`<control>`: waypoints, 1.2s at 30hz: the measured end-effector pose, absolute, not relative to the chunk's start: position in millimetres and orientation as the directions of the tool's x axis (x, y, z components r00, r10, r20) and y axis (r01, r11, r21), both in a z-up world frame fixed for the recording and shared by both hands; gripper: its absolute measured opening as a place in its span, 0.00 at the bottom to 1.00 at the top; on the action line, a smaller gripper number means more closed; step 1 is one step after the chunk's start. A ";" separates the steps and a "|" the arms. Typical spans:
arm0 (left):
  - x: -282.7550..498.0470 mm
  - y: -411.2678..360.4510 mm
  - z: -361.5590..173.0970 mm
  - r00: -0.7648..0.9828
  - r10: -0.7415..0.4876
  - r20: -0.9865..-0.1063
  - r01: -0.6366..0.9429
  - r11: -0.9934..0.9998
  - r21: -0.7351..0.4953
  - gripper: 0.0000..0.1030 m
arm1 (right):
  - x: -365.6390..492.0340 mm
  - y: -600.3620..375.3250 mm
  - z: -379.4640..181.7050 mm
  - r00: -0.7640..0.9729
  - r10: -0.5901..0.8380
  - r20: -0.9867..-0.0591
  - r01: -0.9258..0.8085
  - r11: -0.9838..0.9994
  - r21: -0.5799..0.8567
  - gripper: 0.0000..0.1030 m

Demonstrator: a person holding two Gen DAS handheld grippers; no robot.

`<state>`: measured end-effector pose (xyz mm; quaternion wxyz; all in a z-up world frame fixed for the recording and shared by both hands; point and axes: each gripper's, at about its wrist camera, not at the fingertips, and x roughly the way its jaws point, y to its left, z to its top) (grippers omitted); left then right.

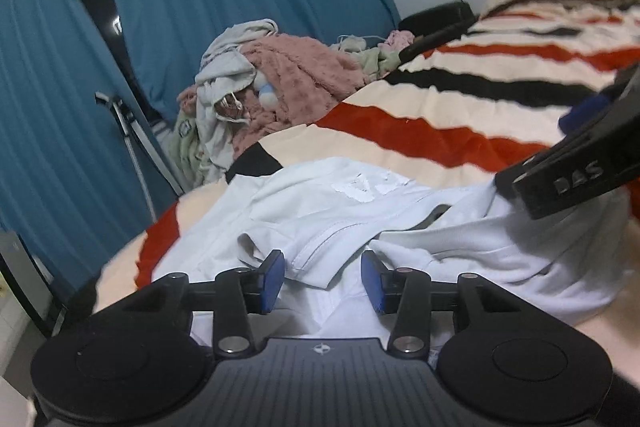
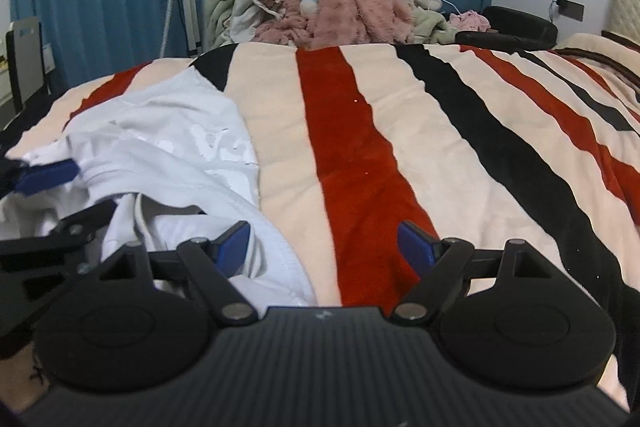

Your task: Fold clothes

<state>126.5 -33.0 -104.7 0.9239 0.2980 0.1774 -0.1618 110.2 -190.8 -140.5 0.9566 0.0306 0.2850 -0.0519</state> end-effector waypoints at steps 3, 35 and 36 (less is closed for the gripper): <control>131.4 -28.8 -98.2 0.887 -0.198 -0.418 0.397 0.789 0.469 0.31 | 108.5 -187.9 -138.5 0.838 -0.066 -0.542 0.099 0.995 0.032 0.79; 24.3 8.6 23.3 0.924 -0.352 -0.147 0.372 0.917 0.141 0.00 | 89.1 -197.5 -96.6 0.924 0.065 -0.376 -0.024 0.993 0.113 0.87; 21.3 9.6 24.4 0.928 -0.347 -0.135 0.365 0.921 0.137 0.00 | 87.4 -198.9 -100.2 0.907 0.046 -0.418 -0.003 0.995 0.103 0.87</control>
